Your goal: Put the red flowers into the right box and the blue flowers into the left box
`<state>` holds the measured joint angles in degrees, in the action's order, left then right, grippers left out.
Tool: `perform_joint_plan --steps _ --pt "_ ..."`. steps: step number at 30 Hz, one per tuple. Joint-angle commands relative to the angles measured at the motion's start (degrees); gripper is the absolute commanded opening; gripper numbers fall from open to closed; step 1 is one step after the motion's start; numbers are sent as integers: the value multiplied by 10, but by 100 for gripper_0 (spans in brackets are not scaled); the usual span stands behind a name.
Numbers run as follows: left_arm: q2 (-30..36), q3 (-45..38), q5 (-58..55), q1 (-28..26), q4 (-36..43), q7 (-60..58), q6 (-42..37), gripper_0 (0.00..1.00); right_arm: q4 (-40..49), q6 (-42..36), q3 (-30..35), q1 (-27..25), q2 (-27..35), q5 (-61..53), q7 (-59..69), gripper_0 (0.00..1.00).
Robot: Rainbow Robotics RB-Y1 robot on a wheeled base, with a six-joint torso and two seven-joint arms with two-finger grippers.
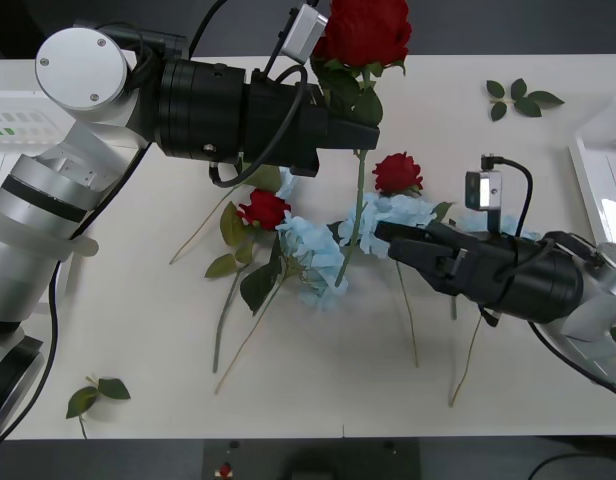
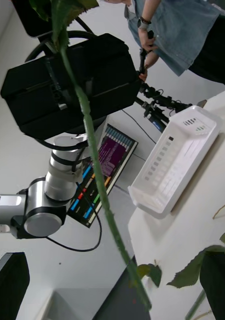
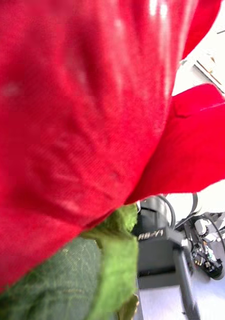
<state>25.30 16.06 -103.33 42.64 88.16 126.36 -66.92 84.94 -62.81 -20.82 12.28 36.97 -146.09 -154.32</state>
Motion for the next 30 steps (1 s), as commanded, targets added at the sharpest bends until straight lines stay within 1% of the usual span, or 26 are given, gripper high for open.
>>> perform_joint_plan --steps 1,3,4,6,15,30 --pt "1 2 -7 18 15 -15 4 0 15 23 8 31 -31 22 -7 100" --pt "1 2 -7 18 15 -15 4 0 15 37 8 44 -56 45 -7 100" --pt "1 2 -7 18 15 -15 4 0 15 37 8 44 -56 45 -7 100" --pt "1 2 -7 18 15 -15 4 0 12 45 8 56 -76 58 -7 100" --pt "1 2 -7 18 15 -15 4 0 -2 59 -14 87 -104 58 -7 100" --pt "1 2 -7 18 15 -15 4 0 -8 76 -47 91 -95 62 -7 100"
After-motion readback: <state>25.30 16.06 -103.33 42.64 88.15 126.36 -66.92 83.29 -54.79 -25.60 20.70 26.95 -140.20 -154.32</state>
